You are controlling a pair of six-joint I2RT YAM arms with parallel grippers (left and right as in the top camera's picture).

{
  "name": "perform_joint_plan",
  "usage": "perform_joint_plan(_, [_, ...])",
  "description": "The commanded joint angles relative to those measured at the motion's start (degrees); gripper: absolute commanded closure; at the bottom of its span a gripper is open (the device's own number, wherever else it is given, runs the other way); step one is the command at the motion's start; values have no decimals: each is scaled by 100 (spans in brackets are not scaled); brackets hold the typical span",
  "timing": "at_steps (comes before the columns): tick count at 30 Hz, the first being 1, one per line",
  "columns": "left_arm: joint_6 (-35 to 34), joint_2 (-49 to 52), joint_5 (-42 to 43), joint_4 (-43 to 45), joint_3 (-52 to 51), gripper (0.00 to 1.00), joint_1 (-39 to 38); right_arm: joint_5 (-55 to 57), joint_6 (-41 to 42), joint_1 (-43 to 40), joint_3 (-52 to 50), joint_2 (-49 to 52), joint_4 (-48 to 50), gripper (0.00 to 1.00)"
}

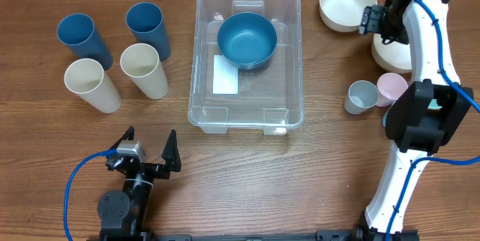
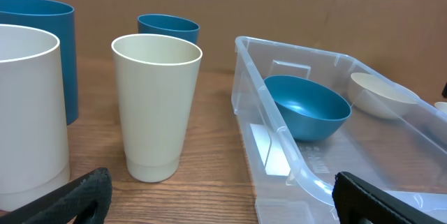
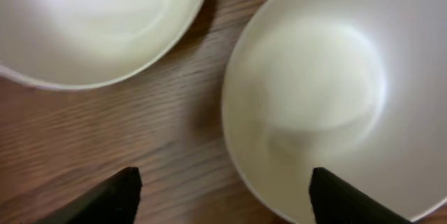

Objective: Pack container
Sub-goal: 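Move the right gripper to the cream bowl rim and grasp it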

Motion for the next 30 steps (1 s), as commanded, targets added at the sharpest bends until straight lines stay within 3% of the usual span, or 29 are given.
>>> perform_joint_plan(1, [114,-48,-31,-13,-15,0,-24,164,-144,-72,-483,-4,284,28])
perform_joint_plan(3, [114,-48,-31,-13,-15,0,-24,164,-162,-72,-732,-4,459,30])
perform_joint_plan(11, [114,-48,-31,-13,-15,0,-24,164,-162,-72,-1104,0,817,64])
perform_joint_plan(17, [114,-48,-31,-13,-15,0,-24,162,-160,-83,-1346,2,944,71])
perform_joint_plan(24, [114,-48,-31,-13,-15,0,-24,275,-160,-87,-1344,4,1126,96])
perform_joint_plan(30, [114,-48,-31,-13,-15,0,-24,678,-181,-98,-1233,4,1196,96])
